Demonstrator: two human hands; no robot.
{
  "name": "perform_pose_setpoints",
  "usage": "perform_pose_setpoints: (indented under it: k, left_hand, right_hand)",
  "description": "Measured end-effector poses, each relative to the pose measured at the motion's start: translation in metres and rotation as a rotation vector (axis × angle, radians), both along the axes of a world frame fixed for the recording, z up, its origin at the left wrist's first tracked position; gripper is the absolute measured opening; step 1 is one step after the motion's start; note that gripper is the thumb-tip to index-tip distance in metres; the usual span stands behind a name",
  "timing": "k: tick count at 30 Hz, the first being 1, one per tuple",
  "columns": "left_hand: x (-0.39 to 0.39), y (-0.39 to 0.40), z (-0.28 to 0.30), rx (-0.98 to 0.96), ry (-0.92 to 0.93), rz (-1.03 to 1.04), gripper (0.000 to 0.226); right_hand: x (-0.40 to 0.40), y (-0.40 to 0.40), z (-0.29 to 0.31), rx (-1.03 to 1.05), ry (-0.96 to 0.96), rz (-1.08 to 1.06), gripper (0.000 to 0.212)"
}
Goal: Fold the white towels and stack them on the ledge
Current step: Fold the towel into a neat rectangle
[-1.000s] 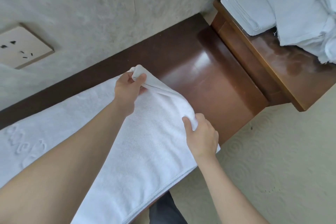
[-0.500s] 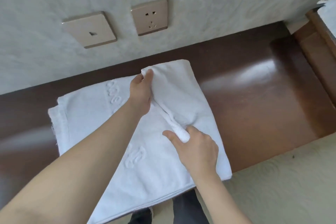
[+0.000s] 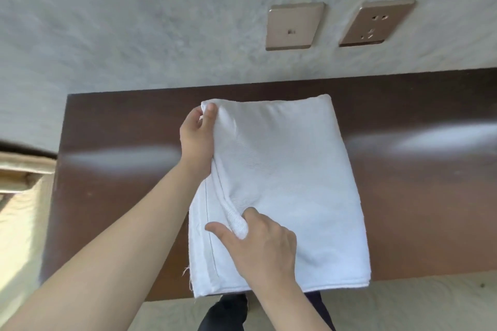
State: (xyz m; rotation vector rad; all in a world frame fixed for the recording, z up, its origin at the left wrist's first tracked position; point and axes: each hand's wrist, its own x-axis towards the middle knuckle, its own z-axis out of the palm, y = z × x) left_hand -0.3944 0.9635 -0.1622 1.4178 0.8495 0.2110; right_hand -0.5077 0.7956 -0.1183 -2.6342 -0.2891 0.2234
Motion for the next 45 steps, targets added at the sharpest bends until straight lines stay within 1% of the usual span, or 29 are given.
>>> perform_pose_setpoints:
  k: [2,4,7,9,10,13,16,18,20,22,24,27,29,31,33,36,38,40,42,45]
  left_hand:
    - [-0.009,0.019,-0.003,-0.017,-0.003,0.014,0.027]
    - [-0.017,0.035,-0.011,-0.06,0.011,0.035,0.027]
    - [-0.026,0.049,-0.025,-0.104,0.087,0.035,0.027]
    - [-0.028,0.053,-0.031,-0.096,0.13,0.006,0.024]
    - [-0.028,0.054,-0.033,-0.076,0.139,-0.021,0.023]
    - [-0.03,0.052,-0.034,0.005,0.155,-0.095,0.03]
    - [-0.039,0.045,-0.034,0.15,0.194,-0.096,0.038]
    - [-0.045,0.037,-0.036,0.229,0.218,-0.081,0.041]
    - [-0.048,0.03,-0.036,0.286,0.216,-0.059,0.035]
    - [-0.044,0.026,-0.036,0.342,0.158,-0.03,0.022]
    - [-0.038,0.024,-0.033,0.393,0.095,-0.016,0.013]
    - [-0.027,0.019,-0.026,0.399,0.024,-0.042,0.013]
    - [-0.019,0.017,-0.026,0.394,0.015,-0.069,0.014]
    - [-0.01,0.021,-0.031,0.388,0.042,-0.05,0.01]
    - [-0.002,0.028,-0.039,0.356,0.104,-0.009,0.013]
    - [0.003,0.031,-0.044,0.338,0.144,0.013,0.015]
    - [0.001,0.027,-0.042,0.354,0.146,0.03,0.015]
    - [0.0,0.024,-0.041,0.377,0.156,0.056,0.015]
    - [0.004,0.02,-0.041,0.405,0.208,0.063,0.018]
    - [0.011,0.01,-0.041,0.548,0.365,0.019,0.037]
  right_hand:
    - [-0.008,0.017,-0.004,-0.027,-0.017,0.031,0.069]
    - [-0.016,0.032,-0.011,-0.08,0.022,0.064,0.068]
    - [-0.026,0.043,-0.031,-0.193,0.15,0.143,0.066]
    - [-0.033,0.048,-0.046,-0.245,0.288,0.206,0.068]
    - [-0.036,0.049,-0.05,-0.23,0.311,0.212,0.07]
    - [-0.043,0.055,-0.047,-0.195,0.268,0.205,0.07]
    - [-0.048,0.057,-0.04,-0.153,0.324,0.224,0.067]
    - [-0.044,0.052,-0.038,-0.089,0.335,0.222,0.061]
    - [-0.029,0.039,-0.04,0.001,0.27,0.164,0.047]
    - [-0.003,0.024,-0.045,0.087,0.104,0.118,0.033]
    - [0.026,0.009,-0.053,0.123,-0.083,0.128,0.026]
    - [0.064,-0.009,-0.06,0.051,-0.256,0.18,0.029]
    - [0.083,-0.022,-0.065,-0.025,-0.306,0.193,0.032]
    - [0.102,-0.037,-0.068,-0.1,-0.329,0.149,0.038]
    - [0.121,-0.054,-0.07,-0.199,-0.303,0.114,0.047]
    - [0.143,-0.08,-0.078,-0.362,-0.133,0.107,0.055]
    - [0.148,-0.09,-0.082,-0.383,-0.056,0.096,0.06]
    - [0.148,-0.091,-0.082,-0.372,-0.047,0.079,0.063]
    - [0.149,-0.084,-0.081,-0.407,-0.072,0.039,0.064]
    - [0.161,-0.053,-0.077,-0.429,-0.099,0.012,0.069]
